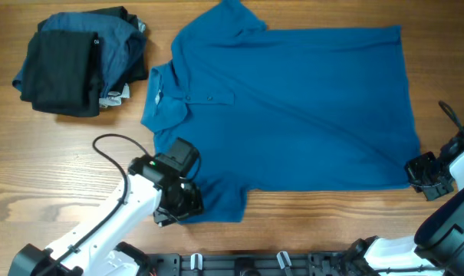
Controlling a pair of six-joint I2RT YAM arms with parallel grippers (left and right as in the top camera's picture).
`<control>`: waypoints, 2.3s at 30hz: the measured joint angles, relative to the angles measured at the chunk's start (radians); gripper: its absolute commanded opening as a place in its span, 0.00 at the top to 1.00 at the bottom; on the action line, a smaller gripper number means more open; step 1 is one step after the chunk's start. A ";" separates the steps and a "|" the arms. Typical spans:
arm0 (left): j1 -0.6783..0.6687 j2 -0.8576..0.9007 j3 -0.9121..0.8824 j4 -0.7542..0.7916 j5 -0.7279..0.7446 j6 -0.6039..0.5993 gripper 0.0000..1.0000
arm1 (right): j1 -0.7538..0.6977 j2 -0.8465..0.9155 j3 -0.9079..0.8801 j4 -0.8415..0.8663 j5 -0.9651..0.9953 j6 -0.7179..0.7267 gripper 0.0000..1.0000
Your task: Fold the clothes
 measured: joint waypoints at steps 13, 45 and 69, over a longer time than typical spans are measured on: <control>-0.077 0.000 -0.087 0.140 -0.134 -0.177 0.32 | 0.000 0.000 0.000 0.000 -0.002 0.000 0.96; -0.077 -0.017 0.094 -0.071 0.005 -0.154 0.96 | 0.002 -0.154 0.000 -0.058 -0.071 0.000 0.96; -0.077 -0.155 0.253 -0.331 -0.055 -0.138 0.96 | 0.007 -0.261 0.079 -0.237 -0.116 -0.007 0.96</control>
